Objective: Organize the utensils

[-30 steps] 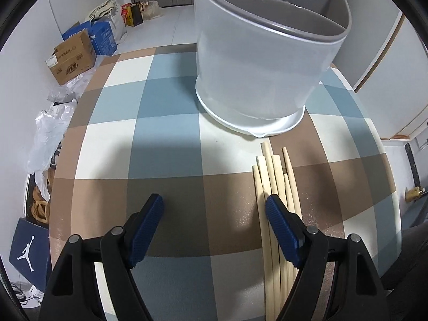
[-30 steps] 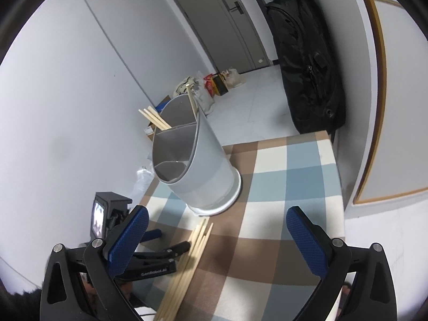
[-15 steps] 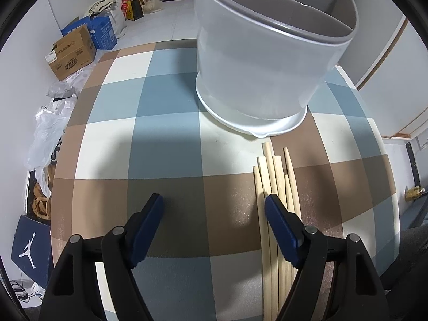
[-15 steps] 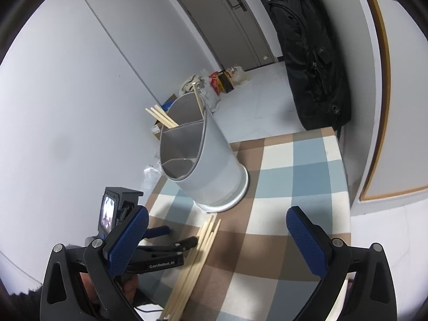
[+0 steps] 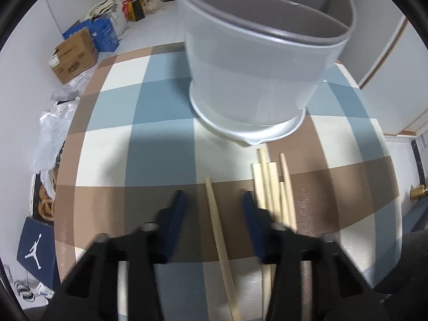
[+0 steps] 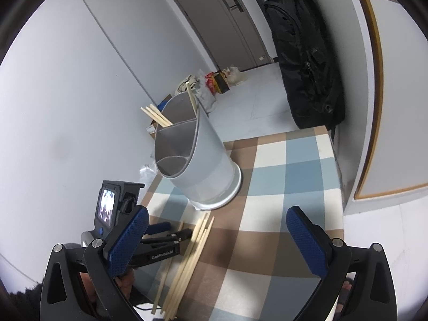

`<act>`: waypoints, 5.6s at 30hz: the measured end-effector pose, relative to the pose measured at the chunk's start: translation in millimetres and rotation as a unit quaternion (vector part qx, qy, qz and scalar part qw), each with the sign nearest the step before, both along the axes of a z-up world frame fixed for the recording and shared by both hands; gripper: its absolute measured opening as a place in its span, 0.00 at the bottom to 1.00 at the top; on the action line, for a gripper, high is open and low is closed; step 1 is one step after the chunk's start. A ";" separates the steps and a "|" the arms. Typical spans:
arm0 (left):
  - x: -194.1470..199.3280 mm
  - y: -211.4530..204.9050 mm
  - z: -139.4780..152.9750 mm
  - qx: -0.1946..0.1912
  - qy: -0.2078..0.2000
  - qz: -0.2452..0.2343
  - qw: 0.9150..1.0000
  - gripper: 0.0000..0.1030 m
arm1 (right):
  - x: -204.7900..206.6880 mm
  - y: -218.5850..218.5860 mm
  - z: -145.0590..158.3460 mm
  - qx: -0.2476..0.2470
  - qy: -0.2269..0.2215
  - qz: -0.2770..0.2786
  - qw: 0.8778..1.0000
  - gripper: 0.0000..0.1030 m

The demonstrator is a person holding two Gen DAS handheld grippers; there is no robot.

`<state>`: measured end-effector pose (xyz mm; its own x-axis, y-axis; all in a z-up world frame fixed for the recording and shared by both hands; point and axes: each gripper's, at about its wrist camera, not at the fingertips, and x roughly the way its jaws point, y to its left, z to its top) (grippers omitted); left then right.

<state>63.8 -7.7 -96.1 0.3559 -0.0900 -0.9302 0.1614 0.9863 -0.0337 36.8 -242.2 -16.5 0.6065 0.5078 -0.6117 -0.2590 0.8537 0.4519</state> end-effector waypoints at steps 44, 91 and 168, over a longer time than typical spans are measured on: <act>20.6 62.6 10.6 -0.154 -0.025 0.026 0.987 0.01 | 64.2 130.2 -95.4 -0.234 0.118 0.091 0.961 0.28; -11.6 66.2 73.2 -0.207 -0.179 0.053 0.960 0.01 | 26.2 44.7 13.6 -0.053 -0.061 -0.005 0.997 0.02; -5.0 65.1 100.1 -0.231 -0.230 0.038 0.945 0.01 | 179.9 11.6 -100.0 -0.089 0.143 -0.098 0.981 0.32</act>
